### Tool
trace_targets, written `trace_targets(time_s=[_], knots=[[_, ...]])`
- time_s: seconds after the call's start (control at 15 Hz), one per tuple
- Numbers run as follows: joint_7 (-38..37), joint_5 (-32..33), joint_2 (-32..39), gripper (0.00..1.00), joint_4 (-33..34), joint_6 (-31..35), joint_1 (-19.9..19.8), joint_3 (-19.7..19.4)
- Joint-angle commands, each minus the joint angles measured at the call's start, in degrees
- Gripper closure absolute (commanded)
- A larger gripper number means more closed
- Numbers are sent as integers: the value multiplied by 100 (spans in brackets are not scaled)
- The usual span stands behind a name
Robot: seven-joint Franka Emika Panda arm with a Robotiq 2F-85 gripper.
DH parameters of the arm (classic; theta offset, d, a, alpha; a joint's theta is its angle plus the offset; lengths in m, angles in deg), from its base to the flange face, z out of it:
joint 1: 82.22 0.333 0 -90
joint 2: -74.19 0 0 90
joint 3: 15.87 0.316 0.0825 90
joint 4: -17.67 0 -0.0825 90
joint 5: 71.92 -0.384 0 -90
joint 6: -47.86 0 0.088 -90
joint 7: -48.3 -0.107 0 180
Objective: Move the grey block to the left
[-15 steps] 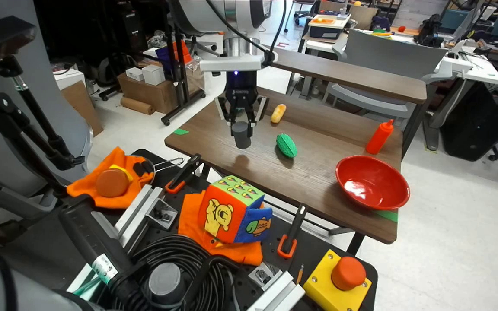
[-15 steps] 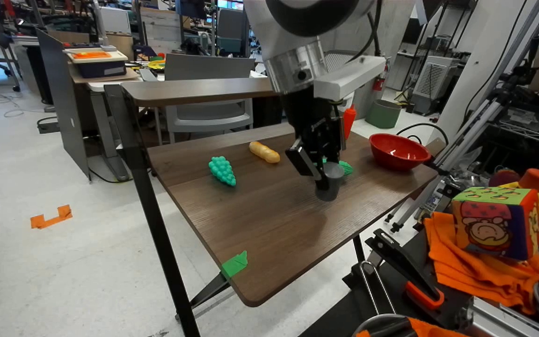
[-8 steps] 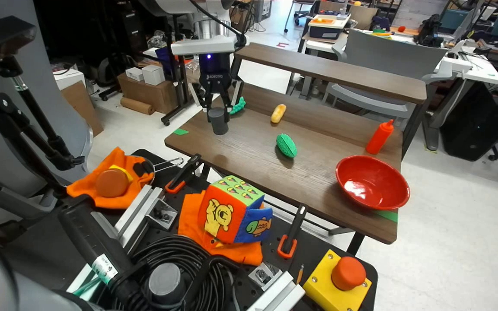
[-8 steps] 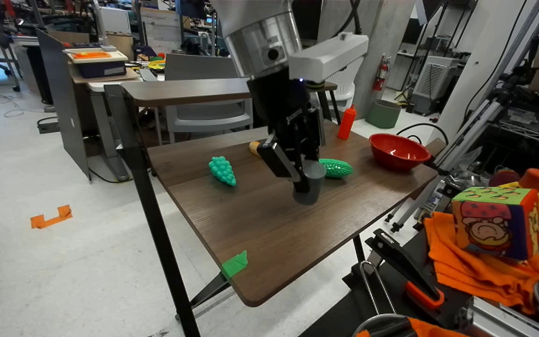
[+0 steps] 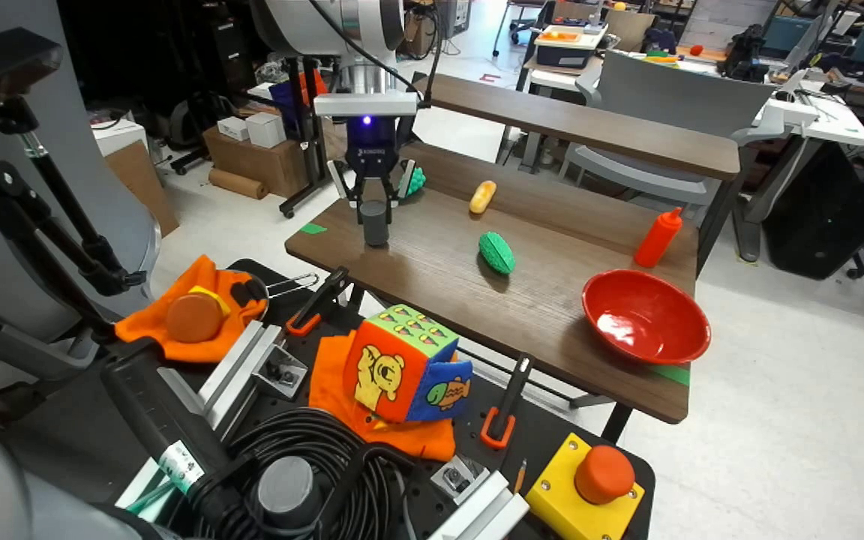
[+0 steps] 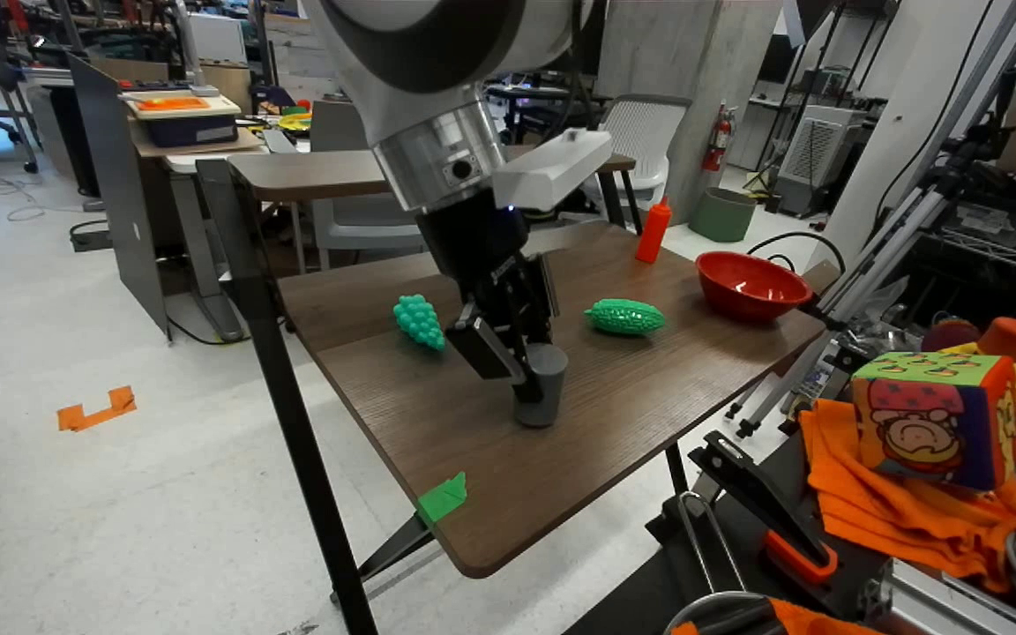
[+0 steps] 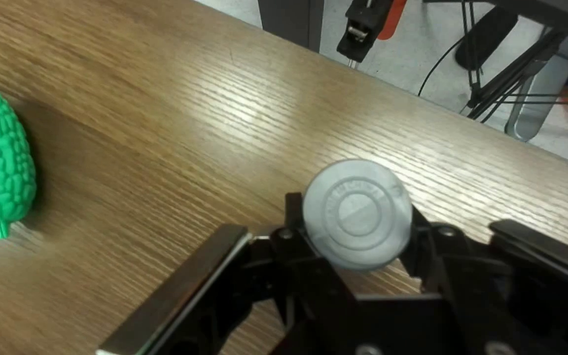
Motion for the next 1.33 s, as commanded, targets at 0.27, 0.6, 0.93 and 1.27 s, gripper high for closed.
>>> trace_targets(time_s=[0.27, 0.6, 0.93, 1.27], knots=[[981, 41, 1031, 80, 1548, -943, 190, 95], [1318, 154, 1204, 24, 1841, -1134, 260, 52], [1013, 354, 605, 0, 1044, -738, 240, -34], [329, 61, -843, 0, -361, 25, -52, 25]])
